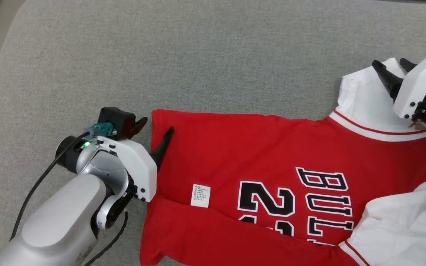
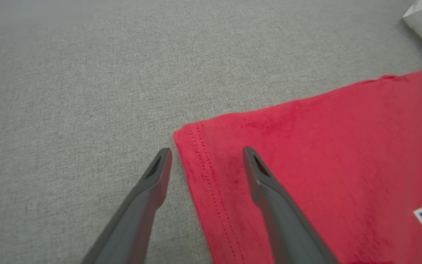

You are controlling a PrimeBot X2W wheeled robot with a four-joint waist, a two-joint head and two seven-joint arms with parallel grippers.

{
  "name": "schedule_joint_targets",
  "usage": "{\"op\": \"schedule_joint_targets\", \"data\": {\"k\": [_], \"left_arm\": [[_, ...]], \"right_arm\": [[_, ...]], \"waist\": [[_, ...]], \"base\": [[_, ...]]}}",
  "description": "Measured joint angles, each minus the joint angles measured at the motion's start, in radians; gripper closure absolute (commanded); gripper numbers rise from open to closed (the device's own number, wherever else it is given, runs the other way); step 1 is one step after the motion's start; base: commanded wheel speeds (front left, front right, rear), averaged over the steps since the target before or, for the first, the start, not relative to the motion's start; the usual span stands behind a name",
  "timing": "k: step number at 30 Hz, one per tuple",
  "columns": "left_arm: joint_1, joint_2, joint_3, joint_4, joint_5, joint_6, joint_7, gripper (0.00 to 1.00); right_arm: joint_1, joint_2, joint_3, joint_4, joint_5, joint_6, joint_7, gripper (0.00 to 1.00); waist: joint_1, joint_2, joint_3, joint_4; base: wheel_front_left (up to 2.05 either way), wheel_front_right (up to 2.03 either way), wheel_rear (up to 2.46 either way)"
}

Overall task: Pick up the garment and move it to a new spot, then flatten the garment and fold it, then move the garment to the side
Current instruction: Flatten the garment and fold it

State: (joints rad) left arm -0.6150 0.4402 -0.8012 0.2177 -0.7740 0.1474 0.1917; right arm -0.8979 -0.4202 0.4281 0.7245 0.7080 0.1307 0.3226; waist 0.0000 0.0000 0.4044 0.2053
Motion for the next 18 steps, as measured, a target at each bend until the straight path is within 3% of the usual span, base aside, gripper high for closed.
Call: {"op": "schedule_joint_targets", "data": {"k": [9, 14, 18], "left_arm": [[-0.08, 0.011, -0.014, 0.037, -0.038, -0.055, 0.119, 0.0], [-0.126, 0.045, -0.008, 0.037, -0.116, -0.129, 0.242, 0.0], [-0.158, 0.073, -0.008, 0.029, -0.135, -0.156, 0.293, 0.0]], "right_arm": [[-0.078, -0.018, 0.064, 0.057, 0.035, 0.0, 0.048, 0.0], [-0.112, -0.014, 0.097, 0.07, 0.06, 0.0, 0.073, 0.0], [-0.13, -0.007, 0.117, 0.074, 0.078, 0.0, 0.083, 0.0]], "waist": [[0.0, 0.0, 0.038, 0.009], [0.0, 0.0, 0.059, 0.0], [0.0, 0.0, 0.071, -0.011]], "base": [[0.0, 0.0, 0.0], [0.0, 0.0, 0.0], [0.0, 0.0, 0.0]]}}
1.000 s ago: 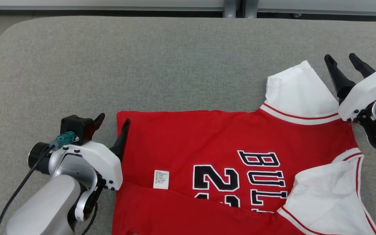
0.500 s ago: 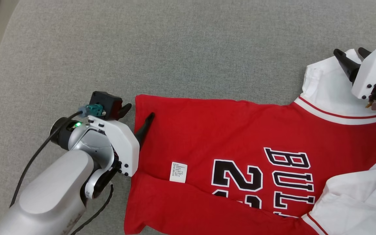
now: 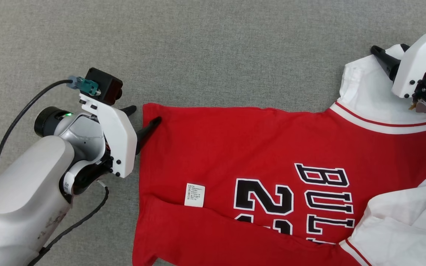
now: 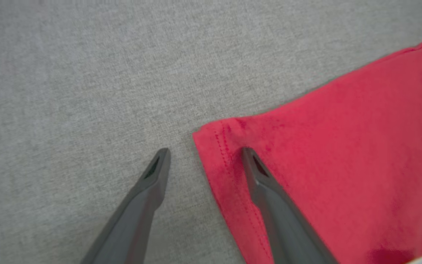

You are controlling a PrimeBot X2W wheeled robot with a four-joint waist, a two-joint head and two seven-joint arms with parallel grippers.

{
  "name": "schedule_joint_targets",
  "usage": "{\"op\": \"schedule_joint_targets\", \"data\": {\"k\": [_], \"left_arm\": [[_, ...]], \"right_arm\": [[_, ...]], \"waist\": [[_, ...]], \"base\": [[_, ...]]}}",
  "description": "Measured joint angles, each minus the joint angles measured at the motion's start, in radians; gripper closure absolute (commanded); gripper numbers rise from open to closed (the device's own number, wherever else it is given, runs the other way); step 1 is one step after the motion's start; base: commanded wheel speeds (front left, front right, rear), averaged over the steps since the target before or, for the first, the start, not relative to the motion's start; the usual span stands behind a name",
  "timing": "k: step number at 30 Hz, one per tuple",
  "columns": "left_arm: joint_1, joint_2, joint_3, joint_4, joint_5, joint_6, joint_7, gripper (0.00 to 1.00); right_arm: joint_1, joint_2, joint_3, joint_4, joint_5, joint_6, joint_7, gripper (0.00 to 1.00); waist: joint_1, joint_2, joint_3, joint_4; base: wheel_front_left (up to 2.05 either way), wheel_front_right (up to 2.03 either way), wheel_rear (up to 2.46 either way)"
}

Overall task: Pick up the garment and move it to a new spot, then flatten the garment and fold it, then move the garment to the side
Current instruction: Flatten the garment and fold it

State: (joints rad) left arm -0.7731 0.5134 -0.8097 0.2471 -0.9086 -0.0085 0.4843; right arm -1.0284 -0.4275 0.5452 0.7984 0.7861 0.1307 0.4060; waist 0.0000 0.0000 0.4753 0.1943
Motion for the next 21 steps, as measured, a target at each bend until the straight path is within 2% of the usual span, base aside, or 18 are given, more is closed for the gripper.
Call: {"op": "schedule_joint_targets", "data": {"k": [7, 11, 12, 13, 14, 15, 16, 17, 21], "left_arm": [[-0.005, 0.014, -0.003, -0.018, -0.028, -0.034, 0.03, 0.0], [-0.004, 0.022, -0.002, -0.02, -0.035, -0.036, 0.031, 0.0], [-0.004, 0.026, -0.002, -0.021, -0.035, -0.039, 0.032, 0.0], [-0.004, 0.029, -0.002, -0.022, -0.036, -0.04, 0.034, 0.23], [-0.004, 0.032, -0.003, -0.022, -0.04, -0.043, 0.04, 0.44], [-0.004, 0.034, -0.004, -0.023, -0.045, -0.043, 0.045, 0.58], [-0.002, 0.036, -0.004, -0.025, -0.047, -0.044, 0.048, 0.71], [0.0, 0.039, -0.003, -0.028, -0.048, -0.044, 0.047, 1.0], [0.01, 0.044, -0.004, -0.036, -0.042, -0.045, 0.024, 1.0]], "right_arm": [[-0.029, 0.005, 0.035, 0.012, 0.025, 0.0, 0.037, 0.0], [-0.041, 0.004, 0.053, 0.007, 0.034, 0.0, 0.066, 0.0], [-0.044, 0.004, 0.057, 0.001, 0.037, 0.0, 0.072, 0.14], [-0.046, 0.004, 0.061, -0.004, 0.044, 0.0, 0.079, 0.52], [-0.047, 0.003, 0.066, -0.009, 0.049, 0.0, 0.087, 0.66], [-0.047, 0.003, 0.072, -0.014, 0.051, 0.0, 0.091, 0.88], [-0.047, 0.004, 0.077, -0.02, 0.052, 0.0, 0.099, 1.0], [-0.047, 0.005, 0.082, -0.029, 0.059, 0.0, 0.104, 1.0], [-0.043, 0.004, 0.099, -0.058, 0.069, 0.0, 0.092, 1.0]], "waist": [[0.0, 0.0, 0.009, -0.015], [0.0, 0.0, 0.013, -0.02], [0.0, 0.0, 0.014, -0.022], [0.0, 0.0, 0.015, -0.024], [-0.0001, 0.0, 0.015, -0.027], [0.0, 0.0, 0.015, -0.029], [0.0, 0.0, 0.014, -0.031], [0.0, 0.0, 0.014, -0.033], [0.0, 0.0, 0.01, -0.04]], "base": [[0.0, 0.0, 0.0], [0.0, 0.0, 0.0], [0.0, 0.0, 0.0], [0.0, 0.0, 0.0], [0.0, 0.0, 0.0], [0.0, 0.0, 0.0], [0.0, 0.0, 0.0], [0.0, 0.0, 0.0], [0.0, 0.0, 0.0]]}}
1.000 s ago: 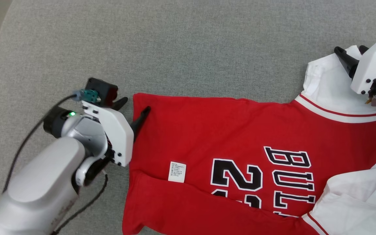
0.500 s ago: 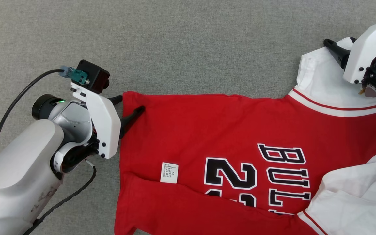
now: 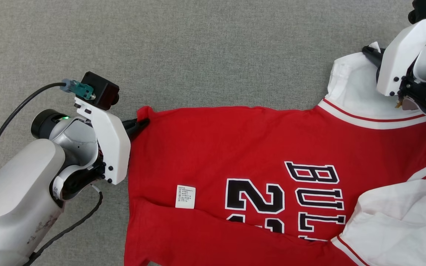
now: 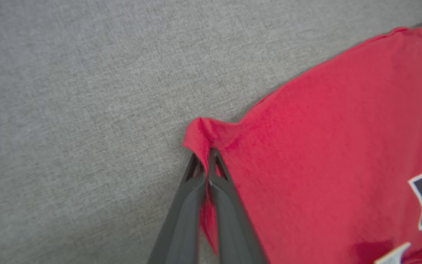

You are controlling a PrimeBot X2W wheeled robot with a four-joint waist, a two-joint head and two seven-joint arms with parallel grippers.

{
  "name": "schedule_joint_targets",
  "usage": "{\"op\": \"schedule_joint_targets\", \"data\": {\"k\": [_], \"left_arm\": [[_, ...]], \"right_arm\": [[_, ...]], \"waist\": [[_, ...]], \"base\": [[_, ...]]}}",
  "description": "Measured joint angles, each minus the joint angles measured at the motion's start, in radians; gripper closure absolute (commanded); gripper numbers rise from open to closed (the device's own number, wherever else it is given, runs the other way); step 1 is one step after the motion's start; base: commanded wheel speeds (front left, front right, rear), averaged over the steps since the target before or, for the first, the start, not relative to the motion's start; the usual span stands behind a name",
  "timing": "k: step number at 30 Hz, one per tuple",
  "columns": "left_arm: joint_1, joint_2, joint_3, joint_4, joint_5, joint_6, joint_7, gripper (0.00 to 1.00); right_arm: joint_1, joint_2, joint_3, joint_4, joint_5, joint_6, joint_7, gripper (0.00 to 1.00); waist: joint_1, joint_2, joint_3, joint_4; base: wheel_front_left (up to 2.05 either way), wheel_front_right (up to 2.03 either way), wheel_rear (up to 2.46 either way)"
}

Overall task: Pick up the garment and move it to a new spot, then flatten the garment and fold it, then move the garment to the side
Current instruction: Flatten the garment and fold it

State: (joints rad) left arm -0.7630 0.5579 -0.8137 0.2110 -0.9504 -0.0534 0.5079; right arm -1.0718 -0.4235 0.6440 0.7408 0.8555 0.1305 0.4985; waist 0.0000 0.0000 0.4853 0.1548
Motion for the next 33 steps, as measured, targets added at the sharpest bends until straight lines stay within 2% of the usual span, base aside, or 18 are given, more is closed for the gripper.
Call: {"op": "schedule_joint_targets", "data": {"k": [16, 33], "left_arm": [[0.056, 0.038, 0.015, 0.0, 0.025, 0.008, -0.094, 1.0], [0.015, 0.046, -0.014, 0.108, -0.181, -0.06, 0.185, 1.0]], "right_arm": [[0.039, -0.01, 0.02, -0.032, 0.047, 0.0, -0.107, 1.0], [0.078, -0.018, 0.09, -0.022, 0.161, 0.0, -0.099, 1.0]], "waist": [[0.0, 0.0, -0.077, -0.025], [0.0, 0.0, -0.219, -0.064]], "base": [[0.0, 0.0, 0.0], [0.0, 0.0, 0.0]]}}
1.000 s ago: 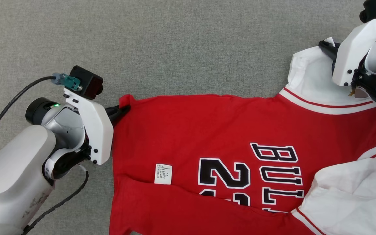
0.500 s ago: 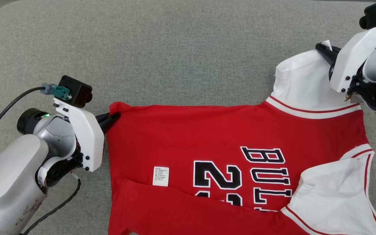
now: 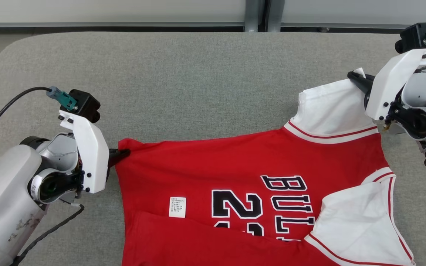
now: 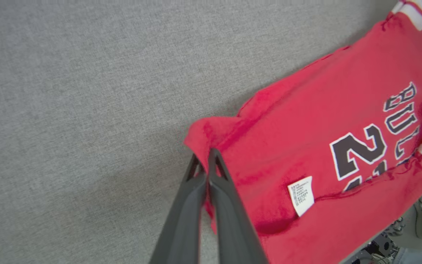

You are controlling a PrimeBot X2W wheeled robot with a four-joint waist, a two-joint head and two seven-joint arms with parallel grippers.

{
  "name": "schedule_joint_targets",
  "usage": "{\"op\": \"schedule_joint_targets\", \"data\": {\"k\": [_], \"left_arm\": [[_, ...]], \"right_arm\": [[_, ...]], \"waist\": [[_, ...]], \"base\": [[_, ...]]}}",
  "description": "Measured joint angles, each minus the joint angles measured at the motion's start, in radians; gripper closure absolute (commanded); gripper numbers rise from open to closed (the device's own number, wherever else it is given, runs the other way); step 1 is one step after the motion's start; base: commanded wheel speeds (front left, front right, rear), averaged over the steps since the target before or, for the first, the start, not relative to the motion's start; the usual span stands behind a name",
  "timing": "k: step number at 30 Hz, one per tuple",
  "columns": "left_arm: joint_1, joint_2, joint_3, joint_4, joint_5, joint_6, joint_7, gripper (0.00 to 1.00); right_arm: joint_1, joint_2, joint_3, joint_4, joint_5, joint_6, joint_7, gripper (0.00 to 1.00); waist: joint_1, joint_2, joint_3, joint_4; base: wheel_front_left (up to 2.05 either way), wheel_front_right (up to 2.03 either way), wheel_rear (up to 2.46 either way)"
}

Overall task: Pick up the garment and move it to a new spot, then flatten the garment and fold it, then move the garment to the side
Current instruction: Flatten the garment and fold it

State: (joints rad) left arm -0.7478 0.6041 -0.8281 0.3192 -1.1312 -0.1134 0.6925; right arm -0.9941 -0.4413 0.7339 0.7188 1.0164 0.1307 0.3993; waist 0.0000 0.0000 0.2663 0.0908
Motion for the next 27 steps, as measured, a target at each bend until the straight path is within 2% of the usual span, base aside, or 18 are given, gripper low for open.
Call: {"op": "schedule_joint_targets", "data": {"k": [8, 13, 20, 27], "left_arm": [[-0.026, -0.002, -0.036, 0.043, 0.013, -0.01, -0.007, 1.0], [-0.025, 0.0, -0.064, 0.045, -0.02, -0.015, 0.017, 1.0], [-0.011, 0.034, -0.125, 0.016, -0.078, -0.015, 0.079, 1.0], [-0.011, 0.079, -0.219, -0.014, -0.047, -0.016, 0.086, 1.0]], "right_arm": [[0.01, 0.001, 0.043, -0.001, 0.045, 0.0, 0.002, 1.0], [0.035, -0.012, 0.076, -0.011, 0.099, 0.0, 0.052, 1.0], [0.077, -0.026, 0.125, -0.026, 0.162, 0.0, 0.124, 1.0], [0.105, -0.053, 0.15, -0.072, 0.214, 0.0, 0.2, 1.0]], "waist": [[-0.0001, 0.0, -0.047, -0.019], [0.0, 0.0, -0.082, -0.033], [0.0, 0.0, -0.152, -0.06], [0.0, 0.0, -0.188, -0.084]], "base": [[0.0, 0.0, 0.0], [0.0, 0.0, 0.0], [0.0, 0.0, 0.0], [0.0, 0.0, 0.0]]}}
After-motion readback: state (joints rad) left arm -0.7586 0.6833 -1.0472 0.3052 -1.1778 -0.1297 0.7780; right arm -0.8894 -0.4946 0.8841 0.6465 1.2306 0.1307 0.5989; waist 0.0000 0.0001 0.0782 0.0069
